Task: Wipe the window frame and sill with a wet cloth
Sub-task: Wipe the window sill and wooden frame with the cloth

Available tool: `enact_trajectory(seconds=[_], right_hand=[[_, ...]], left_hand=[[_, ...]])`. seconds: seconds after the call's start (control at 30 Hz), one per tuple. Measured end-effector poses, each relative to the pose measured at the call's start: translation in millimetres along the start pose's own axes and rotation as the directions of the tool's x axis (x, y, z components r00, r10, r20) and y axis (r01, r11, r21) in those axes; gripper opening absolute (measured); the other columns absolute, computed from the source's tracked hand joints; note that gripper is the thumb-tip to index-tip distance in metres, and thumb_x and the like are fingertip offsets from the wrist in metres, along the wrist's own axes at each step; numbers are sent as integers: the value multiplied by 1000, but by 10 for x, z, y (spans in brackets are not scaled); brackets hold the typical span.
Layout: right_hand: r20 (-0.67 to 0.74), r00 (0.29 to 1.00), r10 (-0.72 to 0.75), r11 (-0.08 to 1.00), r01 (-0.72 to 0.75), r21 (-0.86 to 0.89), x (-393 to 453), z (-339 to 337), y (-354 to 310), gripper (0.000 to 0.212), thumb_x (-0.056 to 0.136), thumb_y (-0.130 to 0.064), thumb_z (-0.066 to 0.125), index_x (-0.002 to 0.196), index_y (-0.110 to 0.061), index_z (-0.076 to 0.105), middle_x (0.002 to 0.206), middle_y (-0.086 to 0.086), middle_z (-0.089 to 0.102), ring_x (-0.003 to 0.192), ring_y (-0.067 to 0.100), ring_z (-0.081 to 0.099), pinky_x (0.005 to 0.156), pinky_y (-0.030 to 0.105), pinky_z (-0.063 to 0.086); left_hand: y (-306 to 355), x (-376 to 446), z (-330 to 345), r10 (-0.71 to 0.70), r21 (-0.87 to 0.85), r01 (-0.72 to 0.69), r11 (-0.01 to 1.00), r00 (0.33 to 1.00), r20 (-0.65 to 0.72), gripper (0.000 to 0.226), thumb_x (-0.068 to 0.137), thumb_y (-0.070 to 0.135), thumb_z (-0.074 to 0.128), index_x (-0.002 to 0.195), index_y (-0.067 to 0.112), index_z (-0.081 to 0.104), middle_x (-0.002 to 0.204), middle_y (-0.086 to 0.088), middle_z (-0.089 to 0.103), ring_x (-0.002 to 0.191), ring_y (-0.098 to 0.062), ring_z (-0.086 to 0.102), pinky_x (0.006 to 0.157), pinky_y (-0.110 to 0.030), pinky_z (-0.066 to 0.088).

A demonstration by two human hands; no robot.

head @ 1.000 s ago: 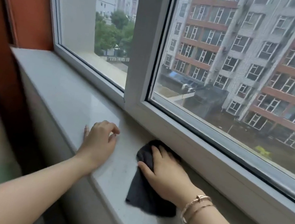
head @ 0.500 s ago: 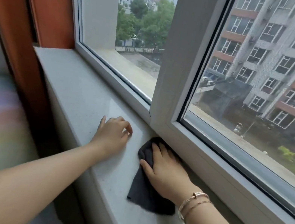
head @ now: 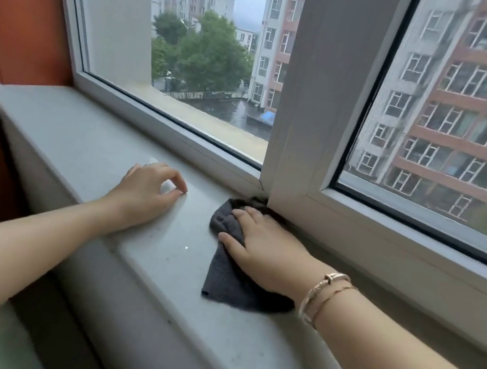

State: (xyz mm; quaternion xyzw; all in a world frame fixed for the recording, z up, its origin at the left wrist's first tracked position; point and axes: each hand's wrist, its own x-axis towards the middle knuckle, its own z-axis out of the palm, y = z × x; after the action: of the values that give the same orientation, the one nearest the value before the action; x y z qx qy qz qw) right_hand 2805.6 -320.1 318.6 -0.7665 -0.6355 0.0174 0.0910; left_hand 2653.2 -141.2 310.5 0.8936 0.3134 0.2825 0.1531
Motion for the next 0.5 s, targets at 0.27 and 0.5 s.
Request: enact_trajectory(seconds=[0.27,0.5], right_hand=[[56,985,166,984,-161,-82,-864,-165,48,64,95,-57,28,149,-24,20,157,-2,18,143,16,20,117,28,14],[-17,994,112,991,-113,-71,-506,97,-472,68,94,-59,28,148,-18,24,156,4,21,142,22,20,116,43,16]], left_hand=[[-93,-252,-237,54,-21,-54,998,998,10,8,88,26,56,92,28,63,97,12,56,111,-21,51,107,-42,28],[-171,-382,-164,12,-52,-17,998,995,-100,30,79,36,45,94,20,65,106,0,66,109,-24,55,110,-52,23]])
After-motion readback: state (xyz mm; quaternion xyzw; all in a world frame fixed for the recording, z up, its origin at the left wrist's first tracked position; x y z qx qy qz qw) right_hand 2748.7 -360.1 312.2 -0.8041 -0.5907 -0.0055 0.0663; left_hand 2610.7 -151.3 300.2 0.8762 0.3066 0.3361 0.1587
